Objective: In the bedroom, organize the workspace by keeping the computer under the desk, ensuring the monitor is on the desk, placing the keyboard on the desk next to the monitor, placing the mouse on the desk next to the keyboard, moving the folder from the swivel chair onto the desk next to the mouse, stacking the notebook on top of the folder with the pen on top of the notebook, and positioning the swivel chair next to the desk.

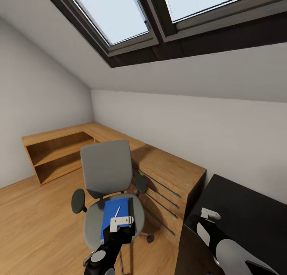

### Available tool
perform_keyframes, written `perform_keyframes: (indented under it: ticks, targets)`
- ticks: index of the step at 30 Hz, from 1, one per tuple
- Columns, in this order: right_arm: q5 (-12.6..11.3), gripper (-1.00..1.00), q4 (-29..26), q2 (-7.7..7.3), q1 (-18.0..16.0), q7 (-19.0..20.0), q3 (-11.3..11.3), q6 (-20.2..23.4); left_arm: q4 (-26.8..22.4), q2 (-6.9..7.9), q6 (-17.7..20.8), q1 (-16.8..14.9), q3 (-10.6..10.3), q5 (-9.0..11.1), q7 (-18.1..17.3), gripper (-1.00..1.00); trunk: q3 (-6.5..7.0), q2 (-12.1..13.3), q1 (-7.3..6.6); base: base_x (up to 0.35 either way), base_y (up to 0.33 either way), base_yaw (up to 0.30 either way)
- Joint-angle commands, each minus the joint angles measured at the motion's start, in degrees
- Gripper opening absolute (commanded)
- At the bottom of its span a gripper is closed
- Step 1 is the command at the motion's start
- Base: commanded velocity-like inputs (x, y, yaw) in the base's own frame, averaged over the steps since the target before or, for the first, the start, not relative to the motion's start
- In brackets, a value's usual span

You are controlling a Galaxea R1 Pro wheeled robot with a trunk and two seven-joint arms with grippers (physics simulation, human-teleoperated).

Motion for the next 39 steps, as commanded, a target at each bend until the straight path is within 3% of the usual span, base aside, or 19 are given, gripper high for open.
perform_keyframes:
  ticks: [1,2,16,22,31,35,37,39]
  targets:
    - [0.11,-1.00,-0.12,0.01,-0.02,-0.23,0.07,0.51,-0.04,0.05,0.10,-0.07,-0.14,0.43,0.51,1.00,-0.08,-0.05,0.01,0.000,0.000,0.000]
    - [0.11,1.00,-0.13,-0.01,-0.02,-0.27,0.11,0.56,-0.02,0.05,0.11,-0.07,-0.14,0.43,0.51,1.00,-0.08,-0.05,0.01,0.000,0.000,0.000]
    - [0.15,1.00,-0.28,-0.08,-0.02,-0.26,0.08,0.39,0.00,0.12,0.08,-0.07,-0.14,0.43,0.50,1.00,-0.08,-0.05,0.01,0.000,0.000,0.000]
    - [0.12,1.00,-3.29,-0.04,-0.01,-0.24,-0.10,0.58,0.00,0.14,0.08,-0.07,-0.14,0.43,0.56,1.00,0.28,0.75,-0.43,0.000,0.000,0.000]
    - [0.19,1.00,-16.69,2.45,1.38,-0.42,-0.18,1.95,2.49,0.07,0.08,-0.07,-0.08,0.25,0.71,1.00,1.90,4.36,-2.41,0.000,0.000,0.000]
    - [0.29,1.00,-28.08,4.84,6.56,-0.47,-0.11,6.35,2.82,0.06,0.08,-0.07,-0.06,0.20,0.75,1.00,2.62,5.96,-3.29,0.000,0.000,0.000]
    - [0.18,1.00,-41.28,6.59,13.36,-0.43,0.22,11.76,2.89,0.06,0.08,-0.07,0.05,0.18,0.76,1.00,2.98,6.77,-3.73,0.000,0.000,0.000]
    - [0.16,1.00,-45.75,7.06,15.54,-0.42,0.40,13.58,2.92,0.06,0.08,-0.07,0.12,0.19,0.76,1.00,3.33,7.57,-4.17,0.000,0.000,0.000]
